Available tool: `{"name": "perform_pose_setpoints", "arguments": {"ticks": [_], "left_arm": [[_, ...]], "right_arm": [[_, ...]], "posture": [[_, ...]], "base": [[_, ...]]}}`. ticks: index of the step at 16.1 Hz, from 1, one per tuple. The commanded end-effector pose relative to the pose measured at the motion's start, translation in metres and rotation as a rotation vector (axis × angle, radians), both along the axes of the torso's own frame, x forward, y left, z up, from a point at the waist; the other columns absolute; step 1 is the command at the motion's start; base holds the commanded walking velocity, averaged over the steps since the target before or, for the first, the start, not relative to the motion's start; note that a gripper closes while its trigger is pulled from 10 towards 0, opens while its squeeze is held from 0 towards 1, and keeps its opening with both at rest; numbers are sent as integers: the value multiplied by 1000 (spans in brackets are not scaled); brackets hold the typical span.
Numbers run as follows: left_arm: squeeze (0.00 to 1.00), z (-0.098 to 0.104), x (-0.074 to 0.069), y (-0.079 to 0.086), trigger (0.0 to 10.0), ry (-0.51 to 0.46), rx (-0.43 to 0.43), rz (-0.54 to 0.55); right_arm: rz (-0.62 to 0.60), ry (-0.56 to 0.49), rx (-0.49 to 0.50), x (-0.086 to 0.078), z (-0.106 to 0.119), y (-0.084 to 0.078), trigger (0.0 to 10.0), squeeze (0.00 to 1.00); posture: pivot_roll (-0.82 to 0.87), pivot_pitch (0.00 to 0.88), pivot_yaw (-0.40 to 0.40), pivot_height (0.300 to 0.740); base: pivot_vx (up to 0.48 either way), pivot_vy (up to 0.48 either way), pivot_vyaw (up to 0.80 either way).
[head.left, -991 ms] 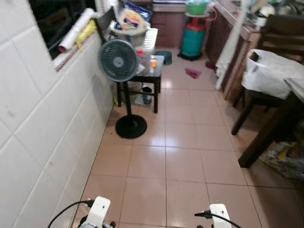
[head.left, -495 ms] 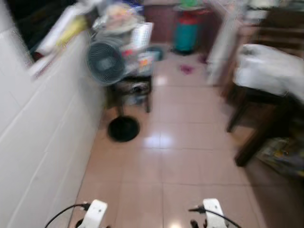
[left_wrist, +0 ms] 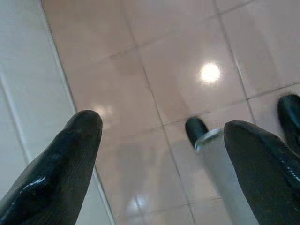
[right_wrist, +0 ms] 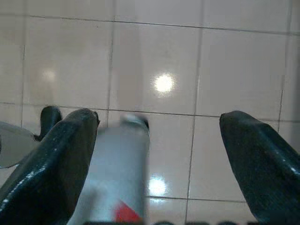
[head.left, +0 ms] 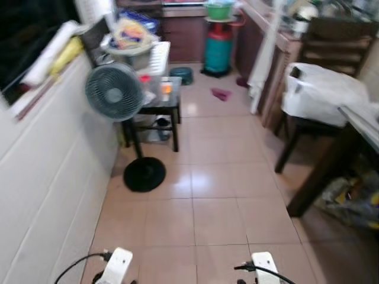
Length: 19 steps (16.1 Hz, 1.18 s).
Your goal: Setting the table
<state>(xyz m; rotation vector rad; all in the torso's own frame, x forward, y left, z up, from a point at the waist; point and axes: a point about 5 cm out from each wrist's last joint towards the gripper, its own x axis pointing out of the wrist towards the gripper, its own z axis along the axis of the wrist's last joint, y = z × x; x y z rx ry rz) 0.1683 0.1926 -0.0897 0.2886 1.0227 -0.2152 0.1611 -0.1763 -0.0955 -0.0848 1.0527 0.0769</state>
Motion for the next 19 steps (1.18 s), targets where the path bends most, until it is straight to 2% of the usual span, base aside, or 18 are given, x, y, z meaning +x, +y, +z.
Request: {"name": "perform_pose_setpoints", "arguments": {"ticks": [1, 5, 15, 19], "left_arm": [[0, 0, 2, -9, 10000, -8, -16, -16], [0, 0, 2, -6, 10000, -4, -9, -18], [0, 0, 2, -6, 10000, 2, 0, -23], [0, 0, 4, -8, 10000, -2, 2, -20]], "right_arm": [[-5, 4, -19, -1, 0, -9, 10000, 0], [1, 6, -17, -2, 0, -7, 10000, 0], [30, 11, -33, -4, -1, -8, 10000, 0], [46, 9, -38, -3, 0, -9, 10000, 0]], "posture": [[-24, 0, 8, 740], [-24, 0, 10, 740], [-25, 0, 11, 740], [-22, 0, 6, 740]], "base": [[322, 0, 0], [311, 62, 0], [270, 329, 0], [0, 83, 0]]}}
